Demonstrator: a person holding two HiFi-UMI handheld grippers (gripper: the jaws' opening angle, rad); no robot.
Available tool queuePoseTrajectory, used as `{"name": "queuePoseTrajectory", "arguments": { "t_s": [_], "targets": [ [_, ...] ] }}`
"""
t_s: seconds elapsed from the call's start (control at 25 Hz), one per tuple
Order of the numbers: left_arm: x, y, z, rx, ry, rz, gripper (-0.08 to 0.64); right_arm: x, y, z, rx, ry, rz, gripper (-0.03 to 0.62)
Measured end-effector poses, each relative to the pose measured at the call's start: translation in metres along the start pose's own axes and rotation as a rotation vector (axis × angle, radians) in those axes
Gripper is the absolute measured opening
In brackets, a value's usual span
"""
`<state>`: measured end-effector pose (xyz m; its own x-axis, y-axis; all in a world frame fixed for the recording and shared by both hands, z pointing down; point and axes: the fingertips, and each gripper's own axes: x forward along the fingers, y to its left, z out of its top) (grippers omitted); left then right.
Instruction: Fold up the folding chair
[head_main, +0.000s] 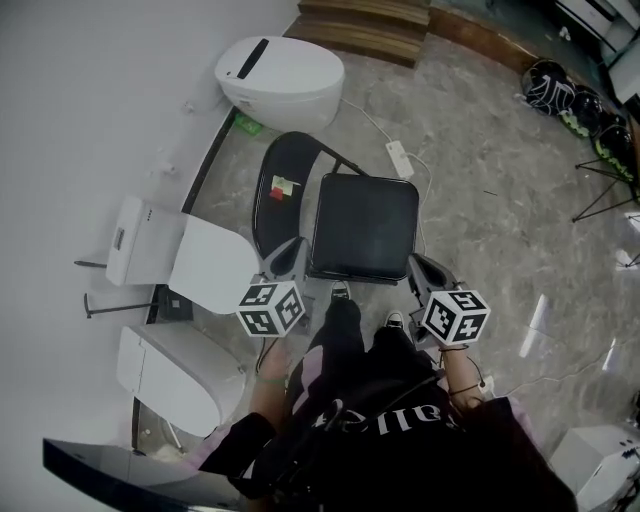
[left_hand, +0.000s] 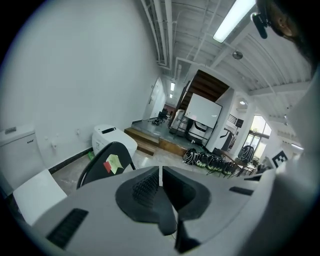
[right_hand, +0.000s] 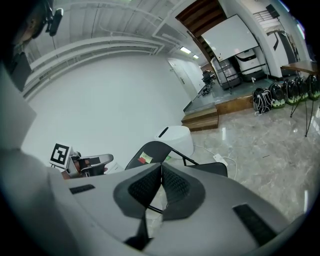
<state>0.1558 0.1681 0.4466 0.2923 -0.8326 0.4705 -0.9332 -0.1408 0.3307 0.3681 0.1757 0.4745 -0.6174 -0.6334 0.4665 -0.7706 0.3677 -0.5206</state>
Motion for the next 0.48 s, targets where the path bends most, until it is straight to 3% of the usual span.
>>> {"name": "queuePoseTrajectory", "arguments": {
  "t_s": [0.08,0.2,0.28,0.48],
  "targets": [
    [0.009,0.03,0.012,-0.018,0.009,-0.006,0.008,0.019,0.004,0.005,0.015,-0.004,-0.026,0.014],
    [0.025,0.073,0.025,-0.039,0.051,-0.051,0.114,0.049,0.014,0.005,0.052,0.002,-0.044,0.014],
    [0.037,0.1,0.031,-0.005,0.089,-0.062,0.148,0.067,0.021,0.003,0.067,0.009,-0.053,0.014],
    [0.064,0.16,0.031,0.065,0.176,-0.026,0.156,0.094,0.033,-0.006,0.07,0.035,-0.088,0.014]
  ]
}}
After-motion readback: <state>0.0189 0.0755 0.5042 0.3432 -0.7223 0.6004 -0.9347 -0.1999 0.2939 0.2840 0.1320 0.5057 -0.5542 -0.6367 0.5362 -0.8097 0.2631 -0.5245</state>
